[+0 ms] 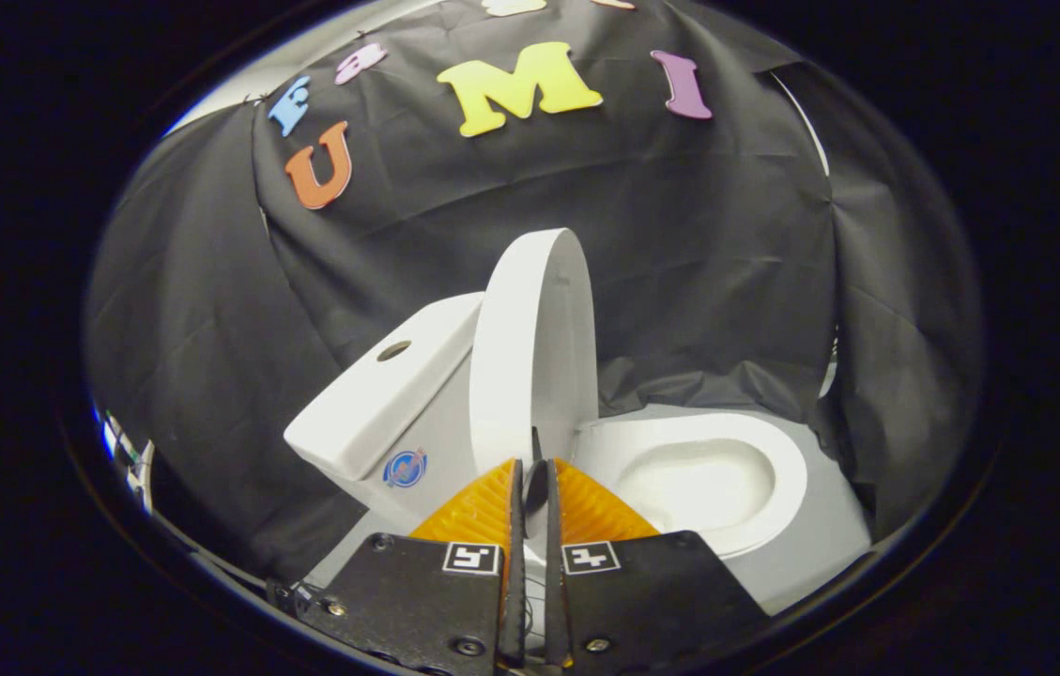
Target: Open the toilet lid.
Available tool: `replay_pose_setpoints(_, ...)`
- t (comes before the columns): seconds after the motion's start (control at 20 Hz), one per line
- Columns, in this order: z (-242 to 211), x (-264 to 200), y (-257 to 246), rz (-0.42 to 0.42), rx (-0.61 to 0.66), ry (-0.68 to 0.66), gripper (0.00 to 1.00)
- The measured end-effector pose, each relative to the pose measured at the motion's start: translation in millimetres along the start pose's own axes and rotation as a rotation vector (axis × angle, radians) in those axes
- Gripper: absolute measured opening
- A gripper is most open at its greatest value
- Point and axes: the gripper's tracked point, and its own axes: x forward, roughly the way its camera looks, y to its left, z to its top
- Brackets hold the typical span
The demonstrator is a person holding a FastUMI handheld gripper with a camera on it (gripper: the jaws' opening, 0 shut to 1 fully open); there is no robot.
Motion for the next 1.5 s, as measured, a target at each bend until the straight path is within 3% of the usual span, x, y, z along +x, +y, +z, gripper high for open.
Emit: replay_pose_setpoints(1.5,-6.3,23.6,77.0,0.007,-0.202,0.004,0.12)
